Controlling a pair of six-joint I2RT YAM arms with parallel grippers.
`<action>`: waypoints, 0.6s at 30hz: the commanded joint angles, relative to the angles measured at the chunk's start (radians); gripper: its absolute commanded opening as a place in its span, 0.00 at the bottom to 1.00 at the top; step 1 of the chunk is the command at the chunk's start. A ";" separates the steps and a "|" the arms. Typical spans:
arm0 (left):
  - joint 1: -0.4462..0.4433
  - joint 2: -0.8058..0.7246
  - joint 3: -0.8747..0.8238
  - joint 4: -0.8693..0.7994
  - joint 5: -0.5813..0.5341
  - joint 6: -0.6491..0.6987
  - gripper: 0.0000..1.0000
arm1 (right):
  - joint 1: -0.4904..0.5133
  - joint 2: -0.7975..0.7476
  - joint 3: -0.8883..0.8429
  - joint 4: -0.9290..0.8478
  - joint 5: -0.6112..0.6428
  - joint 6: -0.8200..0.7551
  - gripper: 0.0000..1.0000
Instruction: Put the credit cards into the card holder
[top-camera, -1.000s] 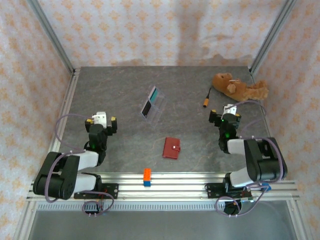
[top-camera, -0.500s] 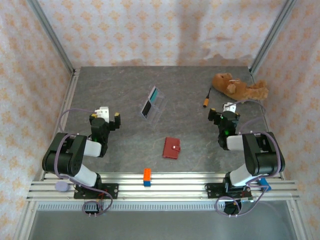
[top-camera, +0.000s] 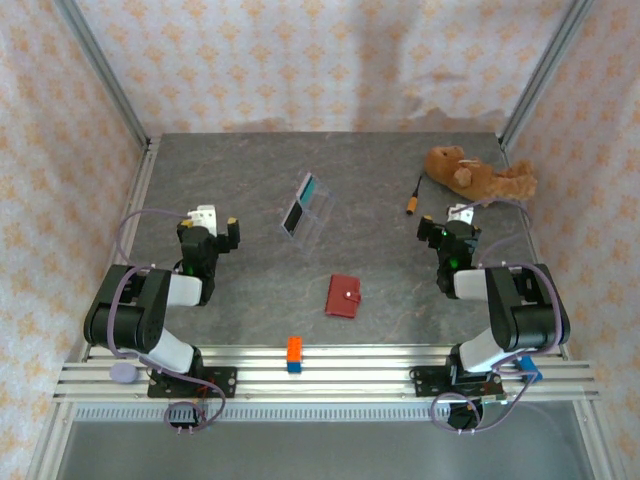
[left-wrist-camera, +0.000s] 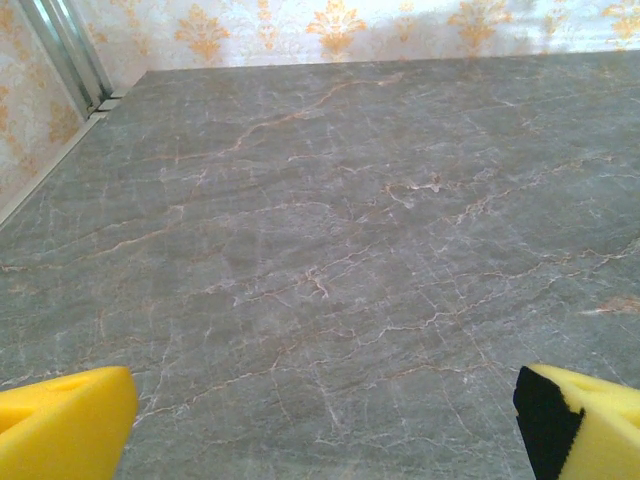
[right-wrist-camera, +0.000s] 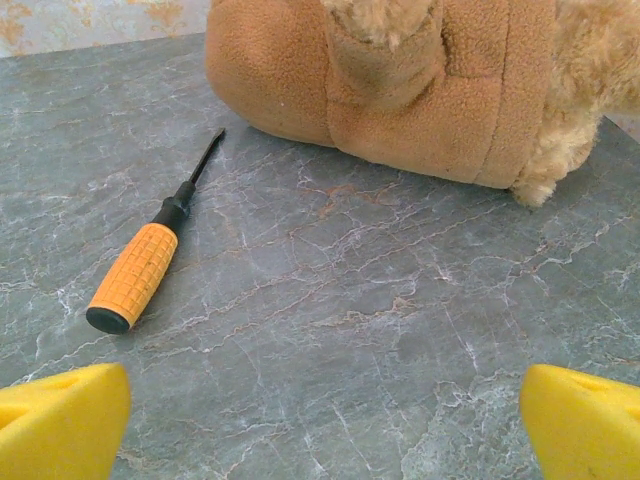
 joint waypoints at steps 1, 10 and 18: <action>0.008 -0.005 0.024 -0.026 -0.043 -0.022 1.00 | -0.006 0.002 0.012 -0.002 0.023 0.014 0.99; 0.008 -0.004 0.023 -0.022 -0.044 -0.022 1.00 | -0.006 0.004 0.017 -0.007 0.018 0.013 0.99; 0.008 -0.004 0.022 -0.020 -0.044 -0.022 1.00 | -0.006 0.002 0.014 -0.004 0.020 0.012 0.99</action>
